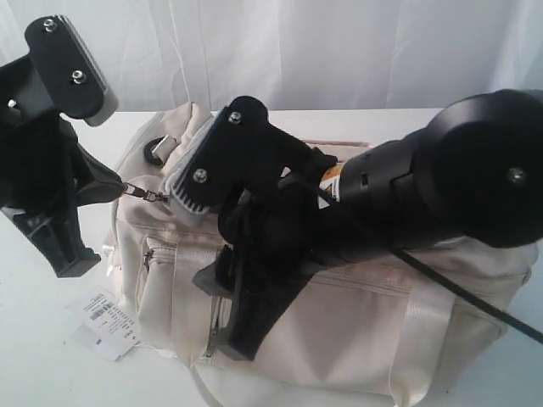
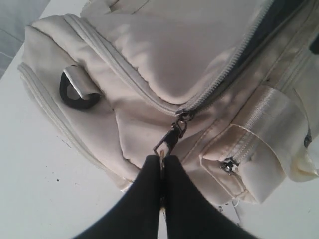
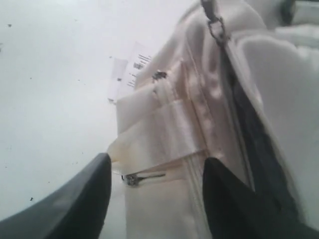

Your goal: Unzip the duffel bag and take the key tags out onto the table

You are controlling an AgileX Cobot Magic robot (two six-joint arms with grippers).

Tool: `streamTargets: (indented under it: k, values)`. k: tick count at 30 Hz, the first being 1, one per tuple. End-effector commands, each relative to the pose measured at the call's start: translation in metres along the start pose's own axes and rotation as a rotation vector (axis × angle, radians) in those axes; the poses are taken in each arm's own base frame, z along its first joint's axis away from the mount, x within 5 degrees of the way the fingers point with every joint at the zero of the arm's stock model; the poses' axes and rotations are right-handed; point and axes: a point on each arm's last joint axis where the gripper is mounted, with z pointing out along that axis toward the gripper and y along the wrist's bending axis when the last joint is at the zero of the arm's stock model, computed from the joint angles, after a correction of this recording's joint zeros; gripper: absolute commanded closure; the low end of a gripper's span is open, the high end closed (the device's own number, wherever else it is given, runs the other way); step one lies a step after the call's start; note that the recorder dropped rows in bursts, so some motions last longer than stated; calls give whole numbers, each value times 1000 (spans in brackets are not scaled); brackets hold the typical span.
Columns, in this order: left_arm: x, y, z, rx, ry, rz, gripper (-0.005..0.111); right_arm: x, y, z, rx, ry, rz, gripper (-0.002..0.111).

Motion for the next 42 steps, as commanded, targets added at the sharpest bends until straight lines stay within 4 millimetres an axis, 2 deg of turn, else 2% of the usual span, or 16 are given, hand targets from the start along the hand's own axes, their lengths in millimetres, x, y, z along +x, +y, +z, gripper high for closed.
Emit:
streamTargets:
  k: [1,5,8,11,17,20,23,26,30,34,37,38,40,42]
  values:
    - [0,1,0,-14,-21,11,107,-12,2,-16,64,-70,-206,56]
    - [-4,2,5,-20,-44,12,107,-16,-6,-17,161,-91,-347,56]
    - [-5,2,7,-24,-54,13,107,-19,-9,-14,201,-119,-390,56]
    - [-5,3,5,-28,-62,12,107,-17,-12,-3,215,-96,-448,56]
    - [-6,4,-5,-44,-94,10,107,-12,-14,27,202,-75,-452,57]
    - [-6,4,-9,-50,-105,9,107,-12,-15,38,213,-95,-453,61]
    - [-6,4,-10,-51,-107,8,107,-11,-16,44,218,-104,-454,71]
    - [-6,4,-10,-51,-107,8,107,-10,-16,48,212,-96,-453,81]
    - [-6,4,-10,-51,-107,8,107,-8,-16,51,208,-89,-450,87]
    - [-6,4,-10,-51,-107,8,107,-7,-20,51,215,-84,-439,84]
    - [-6,4,-10,-49,-108,6,107,-4,-25,50,227,-74,-427,62]
    - [-6,4,-10,-49,-108,6,107,-4,-26,50,230,-75,-426,63]
    - [-6,4,-10,-48,-106,6,107,-3,-29,49,237,-71,-422,75]
    - [-6,4,-10,-48,-106,6,107,0,-32,51,235,-54,-415,81]
